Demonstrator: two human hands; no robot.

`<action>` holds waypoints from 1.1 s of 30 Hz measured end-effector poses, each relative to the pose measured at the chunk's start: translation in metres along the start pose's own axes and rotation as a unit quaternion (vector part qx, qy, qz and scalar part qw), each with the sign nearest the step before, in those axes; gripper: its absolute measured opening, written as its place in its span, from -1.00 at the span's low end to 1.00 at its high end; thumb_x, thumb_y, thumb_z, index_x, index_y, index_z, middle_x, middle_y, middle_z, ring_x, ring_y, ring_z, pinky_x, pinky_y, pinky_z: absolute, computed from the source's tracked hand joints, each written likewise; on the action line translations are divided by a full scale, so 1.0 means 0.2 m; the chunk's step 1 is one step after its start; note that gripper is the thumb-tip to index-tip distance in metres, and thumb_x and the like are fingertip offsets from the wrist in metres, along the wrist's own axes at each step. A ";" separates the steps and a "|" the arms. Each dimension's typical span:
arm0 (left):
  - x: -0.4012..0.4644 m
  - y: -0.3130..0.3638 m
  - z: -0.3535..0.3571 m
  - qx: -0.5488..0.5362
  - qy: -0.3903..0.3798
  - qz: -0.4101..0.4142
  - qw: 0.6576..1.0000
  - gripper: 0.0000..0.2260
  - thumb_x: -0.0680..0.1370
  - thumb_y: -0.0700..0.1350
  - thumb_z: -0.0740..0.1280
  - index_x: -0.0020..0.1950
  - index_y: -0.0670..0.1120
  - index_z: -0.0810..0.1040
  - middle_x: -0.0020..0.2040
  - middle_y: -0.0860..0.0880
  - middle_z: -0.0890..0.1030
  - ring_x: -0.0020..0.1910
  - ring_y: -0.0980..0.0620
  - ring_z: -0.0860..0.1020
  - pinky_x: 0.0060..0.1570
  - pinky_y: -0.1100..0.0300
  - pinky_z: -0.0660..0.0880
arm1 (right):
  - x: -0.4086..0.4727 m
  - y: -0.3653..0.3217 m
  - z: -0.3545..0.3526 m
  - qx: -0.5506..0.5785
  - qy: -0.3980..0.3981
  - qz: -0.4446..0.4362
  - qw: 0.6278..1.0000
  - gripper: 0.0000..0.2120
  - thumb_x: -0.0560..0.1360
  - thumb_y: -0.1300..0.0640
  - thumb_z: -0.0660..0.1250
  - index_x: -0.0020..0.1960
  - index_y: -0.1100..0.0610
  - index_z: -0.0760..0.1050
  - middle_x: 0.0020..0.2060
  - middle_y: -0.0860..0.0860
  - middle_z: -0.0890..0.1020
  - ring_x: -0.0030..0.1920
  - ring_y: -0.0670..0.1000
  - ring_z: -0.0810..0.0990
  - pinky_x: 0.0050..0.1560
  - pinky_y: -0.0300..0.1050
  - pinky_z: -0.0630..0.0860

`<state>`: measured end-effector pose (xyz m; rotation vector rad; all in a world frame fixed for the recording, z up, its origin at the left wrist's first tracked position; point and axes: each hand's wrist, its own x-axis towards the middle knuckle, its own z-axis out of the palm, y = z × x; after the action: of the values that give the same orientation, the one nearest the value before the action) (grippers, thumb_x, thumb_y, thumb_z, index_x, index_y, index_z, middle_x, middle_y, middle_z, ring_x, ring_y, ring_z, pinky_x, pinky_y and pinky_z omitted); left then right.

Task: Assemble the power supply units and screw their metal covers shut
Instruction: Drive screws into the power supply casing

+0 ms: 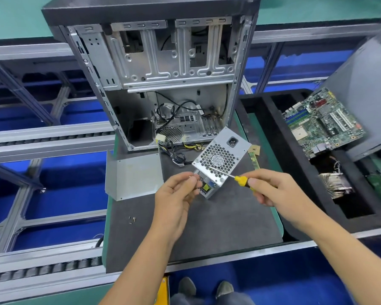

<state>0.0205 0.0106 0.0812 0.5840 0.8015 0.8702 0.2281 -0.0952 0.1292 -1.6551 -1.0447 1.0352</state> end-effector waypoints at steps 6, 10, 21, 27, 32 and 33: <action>0.01 0.01 0.08 -0.084 0.000 -0.062 0.994 -0.89 0.40 -0.21 0.42 -0.19 -0.10 0.75 -0.21 -0.11 0.70 -0.24 0.07 0.67 -0.25 0.27 0.59 | -0.01 -0.02 0.04 0.019 -0.031 -0.018 0.999 -0.84 0.56 0.13 0.33 -0.04 -0.03 0.69 -0.46 -0.03 0.44 -0.39 -0.08 0.36 -0.37 -0.30 0.33; 0.02 -0.01 0.10 -0.137 0.015 -0.094 0.986 -0.86 0.43 -0.18 0.39 -0.16 -0.09 0.76 -0.12 -0.09 0.72 -0.19 0.06 0.70 -0.27 0.24 0.61 | 0.00 -0.03 0.07 -0.012 -0.032 -0.023 0.999 -0.79 0.60 0.17 0.33 -0.05 -0.09 0.68 -0.44 -0.10 0.48 -0.39 -0.12 0.39 -0.35 -0.32 0.35; 0.02 -0.04 0.11 -0.195 0.031 -0.113 0.974 -0.87 0.40 -0.11 0.42 -0.17 -0.06 0.77 -0.01 -0.04 0.73 -0.04 0.05 0.71 -0.20 0.15 0.64 | -0.02 -0.08 0.12 -0.097 -0.005 -0.042 0.994 -0.85 0.57 0.13 0.35 0.04 -0.05 0.67 -0.11 -0.24 0.71 0.03 -0.23 0.65 0.08 -0.42 0.46; 0.02 -0.03 0.12 -0.213 0.030 -0.105 0.971 -0.87 0.41 -0.10 0.41 -0.19 -0.07 0.77 -0.01 -0.04 0.73 -0.03 0.05 0.71 -0.19 0.15 0.64 | -0.03 -0.09 0.15 -0.098 0.005 -0.038 0.994 -0.85 0.58 0.11 0.33 0.03 -0.07 0.66 -0.11 -0.26 0.69 0.03 -0.24 0.63 0.09 -0.41 0.47; 0.01 -0.03 0.11 -0.221 0.026 -0.108 0.969 -0.87 0.42 -0.10 0.41 -0.20 -0.05 0.76 0.02 -0.04 0.73 -0.01 0.07 0.70 -0.18 0.12 0.64 | -0.05 -0.10 0.19 -0.110 0.022 -0.033 0.993 -0.84 0.58 0.09 0.33 0.02 -0.10 0.66 -0.12 -0.24 0.70 0.01 -0.20 0.64 0.04 -0.34 0.51; 0.01 -0.03 0.11 -0.223 0.024 -0.109 0.968 -0.88 0.42 -0.09 0.42 -0.20 -0.05 0.76 0.02 -0.03 0.73 0.00 0.07 0.70 -0.18 0.11 0.64 | -0.05 -0.10 0.19 -0.112 0.025 -0.031 0.993 -0.85 0.58 0.08 0.33 0.02 -0.10 0.67 -0.14 -0.24 0.70 -0.02 -0.20 0.64 0.01 -0.34 0.52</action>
<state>0.0421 0.0064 0.0890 0.0762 0.6690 0.8277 0.1855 -0.0903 0.1399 -1.8051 -1.2061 0.8573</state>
